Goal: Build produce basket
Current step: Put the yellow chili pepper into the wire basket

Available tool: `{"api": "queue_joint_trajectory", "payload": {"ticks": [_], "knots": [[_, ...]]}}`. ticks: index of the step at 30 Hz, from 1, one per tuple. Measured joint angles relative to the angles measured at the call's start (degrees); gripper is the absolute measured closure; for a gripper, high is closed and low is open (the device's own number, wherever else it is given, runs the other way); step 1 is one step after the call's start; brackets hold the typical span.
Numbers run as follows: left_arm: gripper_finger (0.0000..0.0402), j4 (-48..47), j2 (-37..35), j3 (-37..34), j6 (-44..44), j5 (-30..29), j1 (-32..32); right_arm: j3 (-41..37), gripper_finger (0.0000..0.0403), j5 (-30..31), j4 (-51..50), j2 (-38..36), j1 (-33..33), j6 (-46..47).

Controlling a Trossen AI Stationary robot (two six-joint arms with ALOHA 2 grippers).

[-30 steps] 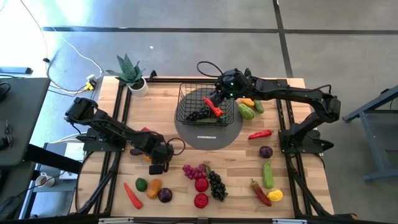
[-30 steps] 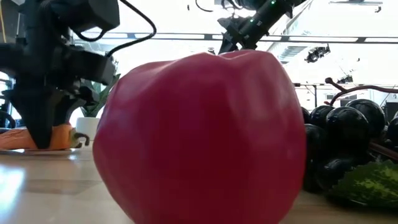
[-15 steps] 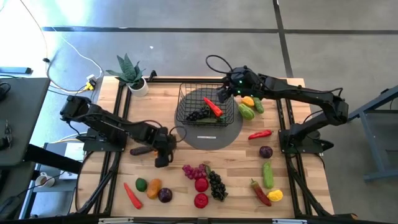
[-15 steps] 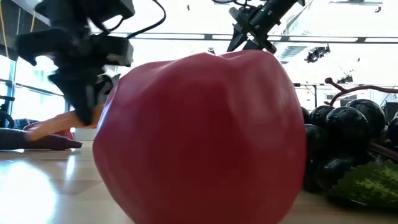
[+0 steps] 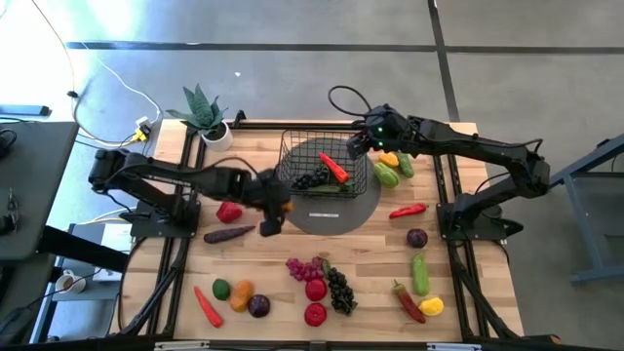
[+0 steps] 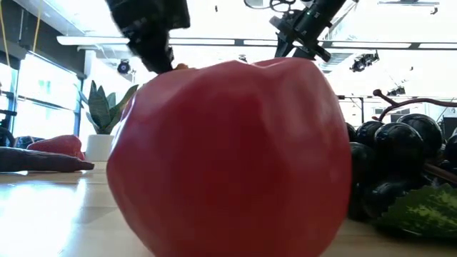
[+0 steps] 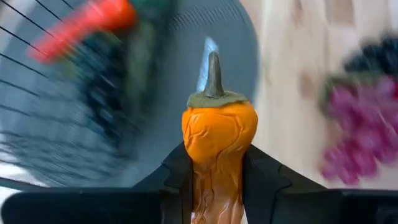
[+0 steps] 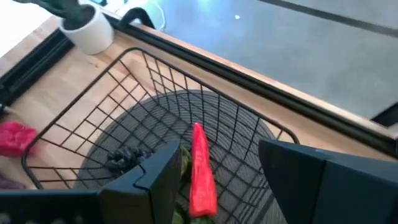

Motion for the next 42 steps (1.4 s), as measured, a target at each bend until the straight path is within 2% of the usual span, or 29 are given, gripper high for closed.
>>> {"api": "queue_joint_trajectory", "payload": {"ticks": [6, 11, 19, 26, 32, 42], "knots": [[0.032, 4.8, 0.0, 4.8, 2.0, -2.8, 5.1, 0.0, 0.0206, 3.0, -2.8, 0.0, 0.0, 2.1], [0.032, 10.9, 0.0, 5.0, 1.6, -1.5, 9.4, 0.0, 0.0206, 5.5, -4.8, 0.0, -0.2, 4.5], [0.0311, 15.3, 1.4, 5.0, 1.1, -1.3, 14.7, 0.0, 0.0206, 8.2, -10.2, 0.0, -2.0, 9.3], [0.0293, 18.6, 3.3, 5.0, 4.1, -0.9, 17.8, 0.0, 0.0206, 8.2, -16.3, 0.0, -4.8, 13.6], [0.029, 21.0, 6.2, 5.0, 5.1, 2.3, 19.7, 0.0, 0.0206, 8.1, -21.8, 0.0, -7.3, 15.5], [0.0284, 24.0, 10.6, 4.9, 5.0, 2.8, 22.0, 0.0, 0.0206, 3.8, -22.7, 0.1, -11.2, 15.0]]}}
